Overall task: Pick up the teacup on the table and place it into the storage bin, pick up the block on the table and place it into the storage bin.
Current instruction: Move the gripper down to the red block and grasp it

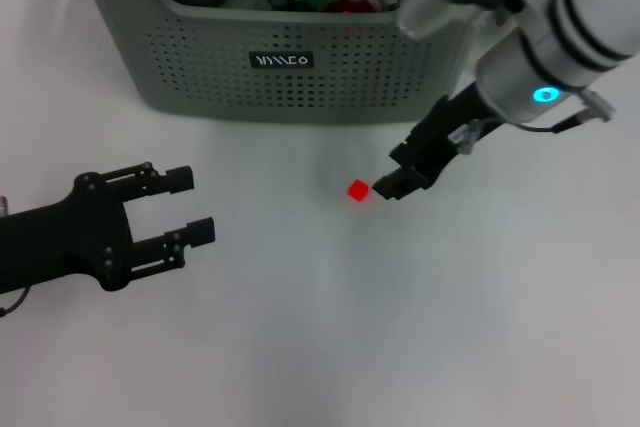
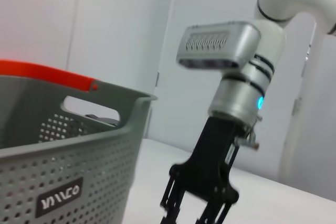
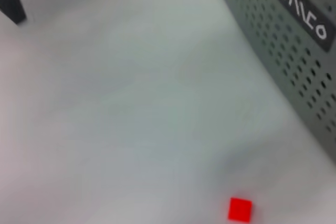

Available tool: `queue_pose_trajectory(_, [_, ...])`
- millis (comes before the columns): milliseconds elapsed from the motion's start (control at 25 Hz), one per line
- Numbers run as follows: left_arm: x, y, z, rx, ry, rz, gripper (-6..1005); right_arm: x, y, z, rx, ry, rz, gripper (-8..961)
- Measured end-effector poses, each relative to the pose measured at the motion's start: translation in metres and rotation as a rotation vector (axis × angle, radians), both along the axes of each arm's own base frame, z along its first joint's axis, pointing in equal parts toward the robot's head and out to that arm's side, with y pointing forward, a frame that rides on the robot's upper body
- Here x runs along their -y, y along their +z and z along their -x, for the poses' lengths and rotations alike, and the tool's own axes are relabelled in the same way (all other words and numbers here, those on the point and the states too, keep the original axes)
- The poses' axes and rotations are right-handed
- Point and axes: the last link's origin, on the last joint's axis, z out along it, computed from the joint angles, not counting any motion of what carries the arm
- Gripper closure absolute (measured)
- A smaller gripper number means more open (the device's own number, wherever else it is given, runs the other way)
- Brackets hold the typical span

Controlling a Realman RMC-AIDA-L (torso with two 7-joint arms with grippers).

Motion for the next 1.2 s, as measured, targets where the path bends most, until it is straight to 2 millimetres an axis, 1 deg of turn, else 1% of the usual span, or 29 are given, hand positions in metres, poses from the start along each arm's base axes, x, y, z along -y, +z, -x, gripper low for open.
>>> queue_pose_trajectory(120, [0.000,-0.001,0.001,0.005,0.015,-0.011,341,-0.004,-0.016,0.000,0.033,0.019,-0.027,438])
queue_pose_trajectory(280, [-0.001,-0.002,0.002,0.004,0.025,-0.015,342,-0.001,-0.034,0.002,0.021,0.045,-0.030,458])
queue_pose_trajectory(400, [-0.002,-0.003,0.003,0.002,0.037,-0.018,342,0.001,-0.042,0.003,0.011,0.061,-0.027,474])
queue_pose_trajectory(680, [-0.004,-0.006,0.006,-0.006,0.060,-0.025,342,-0.003,-0.046,-0.007,0.006,-0.001,-0.072,515])
queue_pose_trajectory(880, [-0.005,-0.007,0.007,-0.011,0.068,-0.028,342,-0.004,-0.049,-0.009,-0.025,-0.036,-0.091,514])
queue_pose_trajectory(1200, [-0.006,-0.009,0.008,-0.012,0.083,-0.032,342,-0.003,-0.052,-0.019,-0.015,-0.072,-0.094,513])
